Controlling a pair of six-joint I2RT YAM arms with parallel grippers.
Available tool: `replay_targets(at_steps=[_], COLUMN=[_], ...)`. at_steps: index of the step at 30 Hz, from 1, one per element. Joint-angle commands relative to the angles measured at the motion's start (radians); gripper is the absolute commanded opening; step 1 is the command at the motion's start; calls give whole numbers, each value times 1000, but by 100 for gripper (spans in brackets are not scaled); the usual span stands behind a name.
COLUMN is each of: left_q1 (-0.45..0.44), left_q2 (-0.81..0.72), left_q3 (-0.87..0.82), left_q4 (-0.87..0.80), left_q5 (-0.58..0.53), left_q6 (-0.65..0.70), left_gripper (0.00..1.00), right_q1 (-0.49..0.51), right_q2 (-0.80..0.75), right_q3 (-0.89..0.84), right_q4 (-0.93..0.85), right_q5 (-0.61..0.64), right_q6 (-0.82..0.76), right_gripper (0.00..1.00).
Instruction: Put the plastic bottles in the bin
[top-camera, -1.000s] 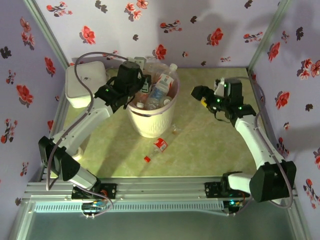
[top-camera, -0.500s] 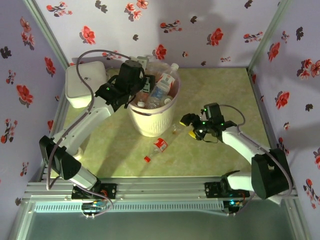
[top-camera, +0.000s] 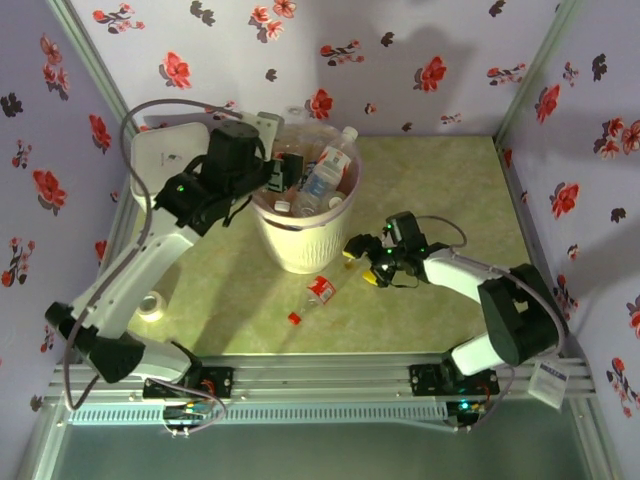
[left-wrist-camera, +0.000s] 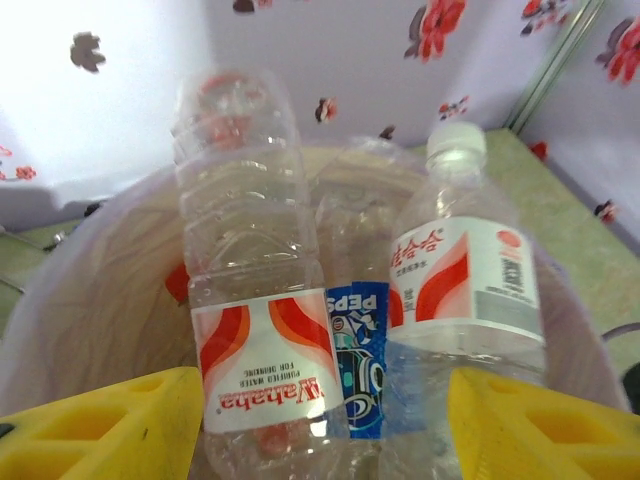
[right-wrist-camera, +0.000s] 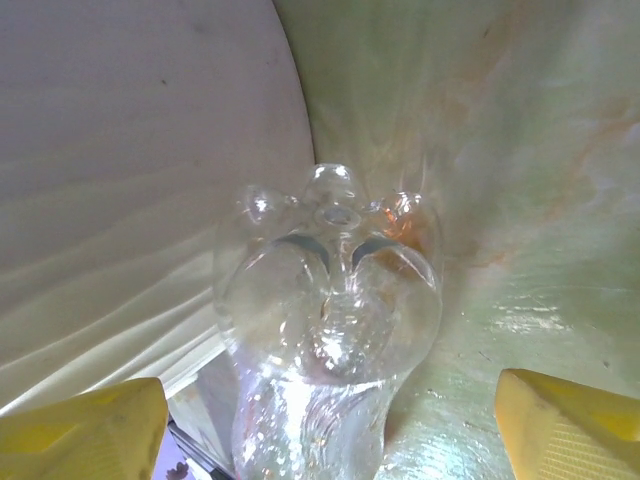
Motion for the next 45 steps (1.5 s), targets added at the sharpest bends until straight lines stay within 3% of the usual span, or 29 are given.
replay_targets(at_steps=[1,7,16,23,31,37,41,45], left_q1=[-7,-6,-6,-6,-7,-11,-16,-21], left_q2=[-62,-115,-125,-124,-129,-168,-194,-187], left_q3=[-22,-48,-62,-66,-69,-138,-173,-165], left_q4=[7,7,9,15,35,52,71,105], left_q5=[9,0,0,25,106,278,356,462], left_q6=[14,9,4,0,-20,-58,-90,-107], left_gripper=[66,66,66,66,68,79,85,100], right_q1=[16,35,38,32,15,-28,-70,-85], right_q2=[54,120,109,-21,-273,-398,-416,-407], right_q3=[-2,-3,-17,-19,99,275,352,437], right_q4=[74,182,172,-15,-384,-557,-463,-302], right_q5=[8,-6,8,37,29,-98,-220,-291], right_q6=[37,93,86,-29,-355,-480,-483,-419], right_gripper=[86,82,67,56,51,51,51,49])
